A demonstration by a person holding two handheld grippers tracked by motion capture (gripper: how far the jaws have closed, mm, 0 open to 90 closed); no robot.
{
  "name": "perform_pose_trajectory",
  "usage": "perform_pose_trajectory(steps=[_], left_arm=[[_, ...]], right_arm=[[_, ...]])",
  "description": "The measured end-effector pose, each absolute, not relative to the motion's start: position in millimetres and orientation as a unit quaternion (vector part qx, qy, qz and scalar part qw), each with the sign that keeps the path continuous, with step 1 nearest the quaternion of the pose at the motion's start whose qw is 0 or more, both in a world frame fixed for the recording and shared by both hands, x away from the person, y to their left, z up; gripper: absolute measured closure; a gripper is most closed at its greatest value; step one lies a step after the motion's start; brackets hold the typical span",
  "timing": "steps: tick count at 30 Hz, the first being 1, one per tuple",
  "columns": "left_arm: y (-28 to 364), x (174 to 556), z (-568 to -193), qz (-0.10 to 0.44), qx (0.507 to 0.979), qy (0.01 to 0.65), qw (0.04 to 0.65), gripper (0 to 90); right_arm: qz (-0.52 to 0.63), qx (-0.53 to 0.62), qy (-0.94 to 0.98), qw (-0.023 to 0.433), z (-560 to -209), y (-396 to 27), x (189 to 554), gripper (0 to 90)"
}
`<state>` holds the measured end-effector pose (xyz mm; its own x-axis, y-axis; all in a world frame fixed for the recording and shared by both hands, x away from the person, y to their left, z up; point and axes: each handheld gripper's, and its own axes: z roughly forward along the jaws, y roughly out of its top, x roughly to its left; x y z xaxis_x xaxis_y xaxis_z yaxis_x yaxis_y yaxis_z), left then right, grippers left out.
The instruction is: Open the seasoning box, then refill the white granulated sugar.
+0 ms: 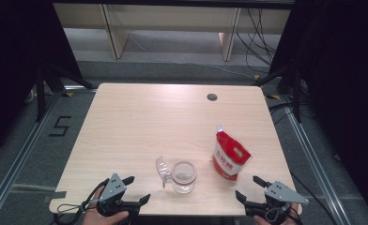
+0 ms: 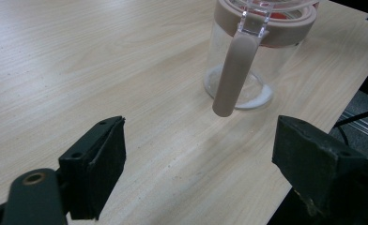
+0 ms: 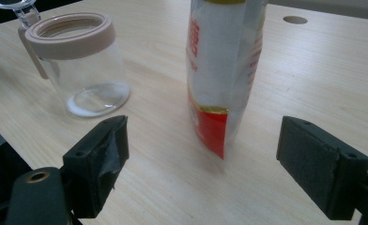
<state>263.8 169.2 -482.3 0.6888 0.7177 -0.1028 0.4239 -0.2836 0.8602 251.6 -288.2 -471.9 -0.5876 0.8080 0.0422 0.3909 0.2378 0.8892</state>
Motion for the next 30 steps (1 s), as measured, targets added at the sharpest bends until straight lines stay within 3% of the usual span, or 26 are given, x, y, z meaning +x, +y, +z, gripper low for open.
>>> perform_pose_trajectory(steps=[20, 30], left_arm=[[166, 262, -483, 0.151, 0.788, 0.355, 0.480, 17.3], [165, 261, -486, 0.147, 0.792, 0.355, 0.474, 17.3]], right_arm=[[0.486, 0.396, 0.743, 0.234, -475, -284, 267, 16.2], [0.490, 0.380, 0.748, 0.237, -478, -274, 292, 17.4]])
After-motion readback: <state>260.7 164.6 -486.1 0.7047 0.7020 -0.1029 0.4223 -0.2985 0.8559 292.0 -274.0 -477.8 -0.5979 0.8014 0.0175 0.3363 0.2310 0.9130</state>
